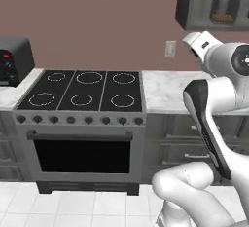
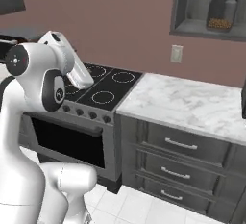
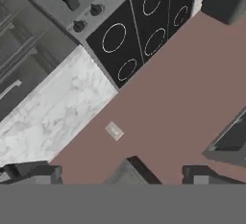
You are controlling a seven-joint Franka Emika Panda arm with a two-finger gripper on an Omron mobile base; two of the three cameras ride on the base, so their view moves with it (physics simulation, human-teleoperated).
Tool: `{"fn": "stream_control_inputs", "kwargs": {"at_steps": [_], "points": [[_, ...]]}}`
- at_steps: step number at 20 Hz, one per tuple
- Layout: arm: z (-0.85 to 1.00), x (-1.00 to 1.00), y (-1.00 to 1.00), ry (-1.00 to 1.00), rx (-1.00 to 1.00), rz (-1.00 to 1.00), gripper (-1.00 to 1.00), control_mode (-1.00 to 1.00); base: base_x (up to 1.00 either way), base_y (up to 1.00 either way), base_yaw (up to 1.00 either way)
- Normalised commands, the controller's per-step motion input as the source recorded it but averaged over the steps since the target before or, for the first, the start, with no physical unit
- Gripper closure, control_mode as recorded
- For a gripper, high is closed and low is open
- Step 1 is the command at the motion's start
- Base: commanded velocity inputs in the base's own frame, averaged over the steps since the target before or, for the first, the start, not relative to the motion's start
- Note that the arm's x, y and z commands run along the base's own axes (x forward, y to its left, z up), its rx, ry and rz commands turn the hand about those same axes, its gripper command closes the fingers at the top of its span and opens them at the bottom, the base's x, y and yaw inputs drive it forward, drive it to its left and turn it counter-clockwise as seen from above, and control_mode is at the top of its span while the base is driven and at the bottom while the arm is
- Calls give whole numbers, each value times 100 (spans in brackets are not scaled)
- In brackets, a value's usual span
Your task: Pick the jar and candle from the dining table and place them in the open cabinet. Close the cabinet after placing the objects.
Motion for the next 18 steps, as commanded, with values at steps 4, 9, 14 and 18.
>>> {"fn": "stream_control_inputs", "kwargs": {"at_steps": [4, 9, 14, 18], "points": [[0, 0, 0, 0, 0, 0, -100, 100, -7, 61, 65], [0, 0, 0, 0, 0, 0, -100, 100, -1, 69, 65], [0, 0, 0, 0, 0, 0, -100, 100, -5, 69, 67], [0, 0, 0, 0, 0, 0, -100, 100, -2, 75, 68]]}}
